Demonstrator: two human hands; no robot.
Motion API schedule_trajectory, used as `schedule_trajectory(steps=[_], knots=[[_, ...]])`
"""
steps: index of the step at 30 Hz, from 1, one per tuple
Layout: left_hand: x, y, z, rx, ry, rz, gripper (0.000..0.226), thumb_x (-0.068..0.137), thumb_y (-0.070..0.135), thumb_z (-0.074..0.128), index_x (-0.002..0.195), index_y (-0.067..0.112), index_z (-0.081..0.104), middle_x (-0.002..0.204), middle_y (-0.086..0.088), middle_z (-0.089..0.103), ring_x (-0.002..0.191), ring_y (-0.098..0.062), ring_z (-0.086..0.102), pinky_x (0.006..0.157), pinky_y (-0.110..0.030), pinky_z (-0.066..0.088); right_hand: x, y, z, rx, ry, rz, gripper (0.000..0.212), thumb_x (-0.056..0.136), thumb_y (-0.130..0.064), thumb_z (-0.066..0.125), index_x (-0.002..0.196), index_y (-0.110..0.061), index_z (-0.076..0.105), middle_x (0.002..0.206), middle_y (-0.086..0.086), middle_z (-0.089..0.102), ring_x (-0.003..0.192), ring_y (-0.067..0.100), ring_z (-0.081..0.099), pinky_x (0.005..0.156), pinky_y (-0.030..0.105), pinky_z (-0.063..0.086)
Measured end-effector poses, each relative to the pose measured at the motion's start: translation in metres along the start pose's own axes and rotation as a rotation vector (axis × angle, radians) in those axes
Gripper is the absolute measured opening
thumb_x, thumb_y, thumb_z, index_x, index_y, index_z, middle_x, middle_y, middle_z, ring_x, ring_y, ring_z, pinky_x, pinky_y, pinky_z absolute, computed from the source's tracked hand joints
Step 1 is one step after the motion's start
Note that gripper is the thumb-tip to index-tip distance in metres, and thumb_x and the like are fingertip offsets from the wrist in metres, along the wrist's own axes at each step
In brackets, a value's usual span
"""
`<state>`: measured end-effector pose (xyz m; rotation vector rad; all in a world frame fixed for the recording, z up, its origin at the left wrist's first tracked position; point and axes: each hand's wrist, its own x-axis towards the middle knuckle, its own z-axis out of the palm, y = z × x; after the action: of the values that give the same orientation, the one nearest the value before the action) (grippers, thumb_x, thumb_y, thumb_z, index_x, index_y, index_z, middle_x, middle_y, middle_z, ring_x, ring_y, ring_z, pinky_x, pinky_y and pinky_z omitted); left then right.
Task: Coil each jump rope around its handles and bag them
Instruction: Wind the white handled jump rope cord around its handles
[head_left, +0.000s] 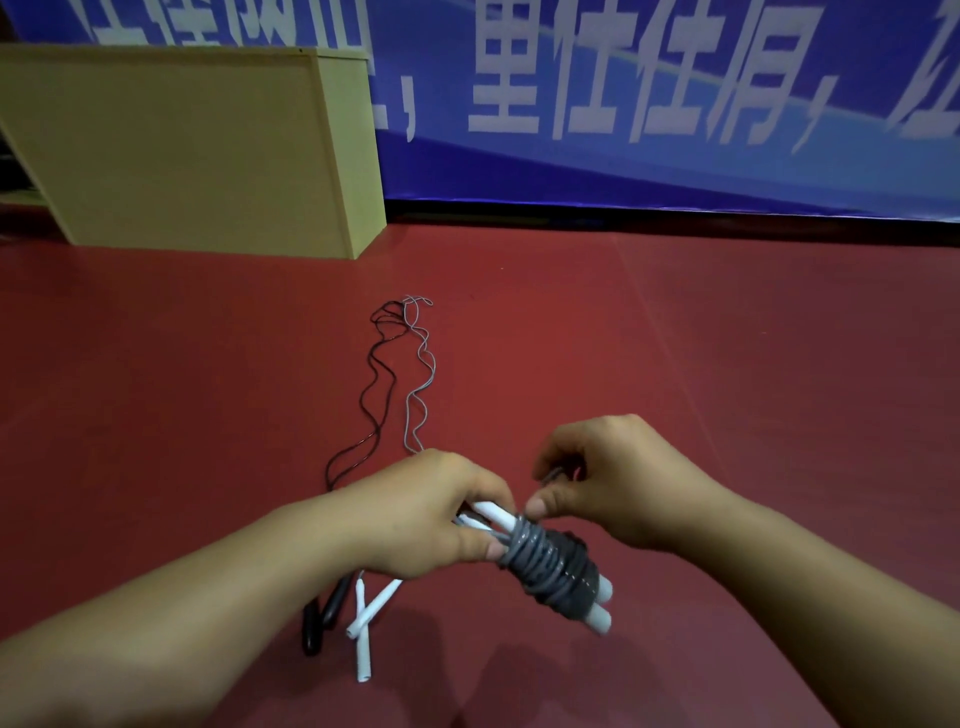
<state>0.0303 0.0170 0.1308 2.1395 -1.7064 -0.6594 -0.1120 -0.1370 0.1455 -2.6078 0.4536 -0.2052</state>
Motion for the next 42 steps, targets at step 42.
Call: schedule_trajectory(steps=[42], knots=[[0.010, -0.008, -0.006, -0.818, 0.536, -0.269, 0.024, 0.093, 0.032, 0.064, 0.077, 0.015, 0.060, 0.058, 0.009, 0.058, 0.053, -0.010, 0.052, 0.057, -0.024, 0.040, 0.008, -0.030, 0.029, 0.022, 0.176, -0.002, 0.029, 0.092, -0.036, 0.051, 0.075, -0.013, 0.055, 0.067, 0.003, 0.063, 0.063, 0.026, 0.059, 0.062, 0.041, 0.050]])
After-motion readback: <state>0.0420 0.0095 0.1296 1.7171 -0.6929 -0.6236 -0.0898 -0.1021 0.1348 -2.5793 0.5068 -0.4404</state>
